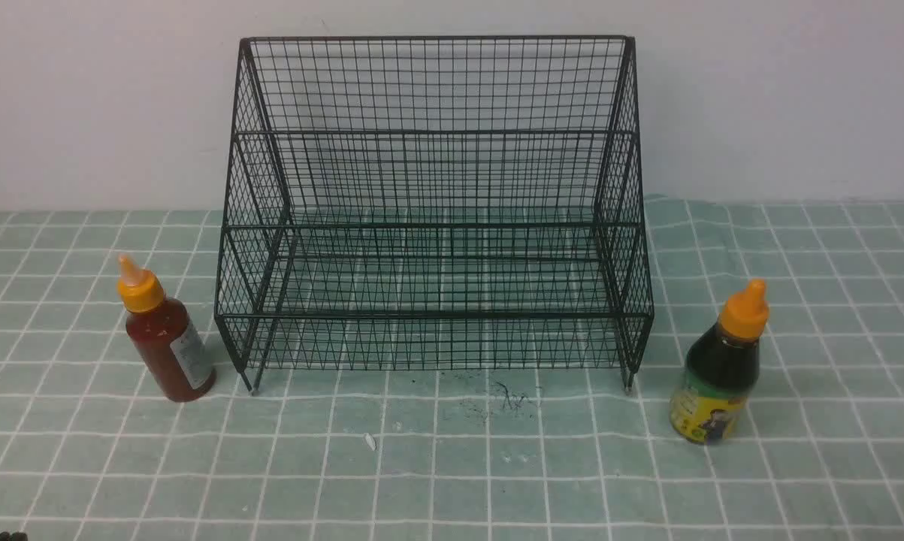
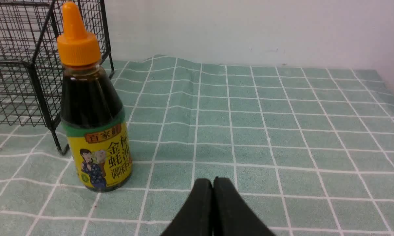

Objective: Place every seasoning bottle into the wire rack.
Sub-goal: Use the right arm to grab the condiment bottle closest to it

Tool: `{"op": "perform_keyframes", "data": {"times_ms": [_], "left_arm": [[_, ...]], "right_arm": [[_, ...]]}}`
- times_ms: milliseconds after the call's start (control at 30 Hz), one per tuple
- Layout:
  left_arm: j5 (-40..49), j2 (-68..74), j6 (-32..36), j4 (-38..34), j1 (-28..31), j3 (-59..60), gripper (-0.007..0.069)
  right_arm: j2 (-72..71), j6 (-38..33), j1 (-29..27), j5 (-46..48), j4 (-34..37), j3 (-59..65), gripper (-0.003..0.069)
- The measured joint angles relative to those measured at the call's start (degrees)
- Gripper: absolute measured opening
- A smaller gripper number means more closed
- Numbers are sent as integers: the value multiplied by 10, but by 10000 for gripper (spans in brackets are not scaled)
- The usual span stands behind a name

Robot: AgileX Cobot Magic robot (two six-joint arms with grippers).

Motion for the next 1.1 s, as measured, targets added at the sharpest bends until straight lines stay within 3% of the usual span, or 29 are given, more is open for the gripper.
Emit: {"op": "perform_keyframes", "data": {"times_ms": [833,933,1033,1067,1100], "left_arm": [[0,0,0,0,0,0,-6],[0,0,0,0,0,0,-6],[0,0,0,0,0,0,-6],[0,0,0,0,0,0,-6],[0,0,0,0,0,0,-6]], "right_arm": [[0,0,0,-3,2,0,-13],[0,12,0,-24,31,3,-13],[0,64,0,-117,151,6,-13],[0,68,0,-124,151,6,-13],[0,98,0,-180,227,6,-13]]}}
